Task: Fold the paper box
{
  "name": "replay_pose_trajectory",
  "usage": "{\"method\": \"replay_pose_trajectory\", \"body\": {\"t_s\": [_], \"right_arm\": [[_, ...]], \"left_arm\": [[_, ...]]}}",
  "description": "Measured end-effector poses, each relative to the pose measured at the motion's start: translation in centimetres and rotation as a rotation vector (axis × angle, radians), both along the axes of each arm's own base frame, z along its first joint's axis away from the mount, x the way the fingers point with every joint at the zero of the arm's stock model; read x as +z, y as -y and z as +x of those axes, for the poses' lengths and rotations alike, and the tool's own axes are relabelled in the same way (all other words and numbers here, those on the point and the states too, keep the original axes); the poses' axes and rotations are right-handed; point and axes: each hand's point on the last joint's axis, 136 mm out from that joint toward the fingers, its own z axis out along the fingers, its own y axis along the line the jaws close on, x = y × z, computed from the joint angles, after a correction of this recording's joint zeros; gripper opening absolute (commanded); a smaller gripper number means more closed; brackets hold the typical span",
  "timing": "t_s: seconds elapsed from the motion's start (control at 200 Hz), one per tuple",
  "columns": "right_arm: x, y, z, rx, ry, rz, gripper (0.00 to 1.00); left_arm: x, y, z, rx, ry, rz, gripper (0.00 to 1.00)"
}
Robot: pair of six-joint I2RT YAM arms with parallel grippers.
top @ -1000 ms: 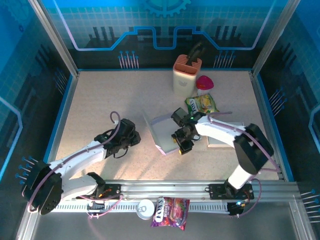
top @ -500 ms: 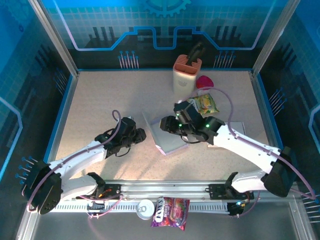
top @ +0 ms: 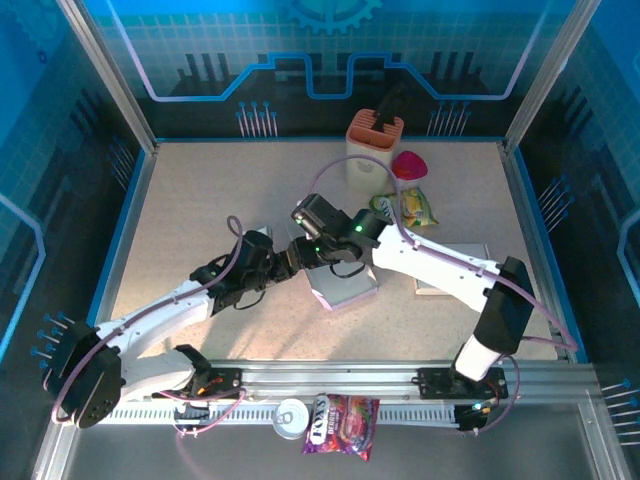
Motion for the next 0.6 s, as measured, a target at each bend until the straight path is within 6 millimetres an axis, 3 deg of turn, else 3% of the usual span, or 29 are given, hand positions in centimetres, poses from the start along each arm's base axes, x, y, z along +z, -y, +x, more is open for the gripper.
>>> {"method": "replay_pose_trajectory", "body": {"t_s": [0.215, 0.335, 0.435, 0.6], "right_arm": [[-0.8, -0.5, 0.6, -0.005, -0.008, -0.039, 0.32], [-0.9, -0.6, 1.0, -0.019, 0.000, -0.050, 0.18], [-1.0, -0.6, 1.3, -0.041, 0.002, -0.050, 0.00], [-0.9, -0.1, 2.1, -0.160, 0.002, -0.019, 0.00]], "left_arm": [[0.2, 0.1, 0.1, -0.004, 0.004, -0.003, 0.49], [0.2, 0.1, 0.1, -0.004, 0.004, -0.002, 0.48], [0.1, -0.1, 0.0, -0.002, 0.002, 0.009, 0.50], [0.8, -1.9, -0.7, 0.043, 0.021, 0.061, 0.55]]}}
